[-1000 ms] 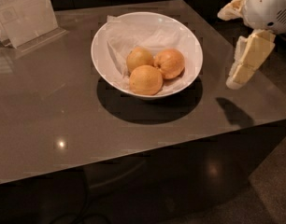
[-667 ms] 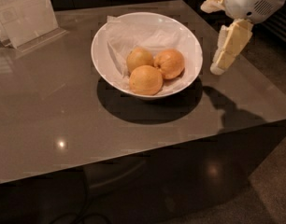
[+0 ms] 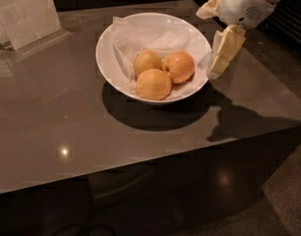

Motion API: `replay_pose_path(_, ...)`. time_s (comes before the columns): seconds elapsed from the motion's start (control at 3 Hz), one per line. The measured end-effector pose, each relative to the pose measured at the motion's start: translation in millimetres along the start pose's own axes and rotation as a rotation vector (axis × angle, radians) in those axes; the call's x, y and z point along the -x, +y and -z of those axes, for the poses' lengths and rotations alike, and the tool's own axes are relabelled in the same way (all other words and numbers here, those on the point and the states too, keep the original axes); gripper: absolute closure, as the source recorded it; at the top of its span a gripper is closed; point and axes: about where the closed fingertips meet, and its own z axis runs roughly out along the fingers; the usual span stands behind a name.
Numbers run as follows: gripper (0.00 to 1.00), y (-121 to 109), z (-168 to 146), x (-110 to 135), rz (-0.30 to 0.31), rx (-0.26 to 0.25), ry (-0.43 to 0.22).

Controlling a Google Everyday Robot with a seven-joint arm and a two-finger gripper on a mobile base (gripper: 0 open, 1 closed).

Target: Pick orange from white bowl

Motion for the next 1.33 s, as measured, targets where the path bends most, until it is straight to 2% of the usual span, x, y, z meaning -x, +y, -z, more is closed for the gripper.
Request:
replay_pose_path(0.33,0.0,-11,-37,14,0.028,0.068,-0.025)
replay_pose_path(1.0,0.38,-13,-40,15,0.029,0.068,-0.027)
replay_pose_path(1.33,0.22,-15,-50,16,0.029,0.082,-0.037)
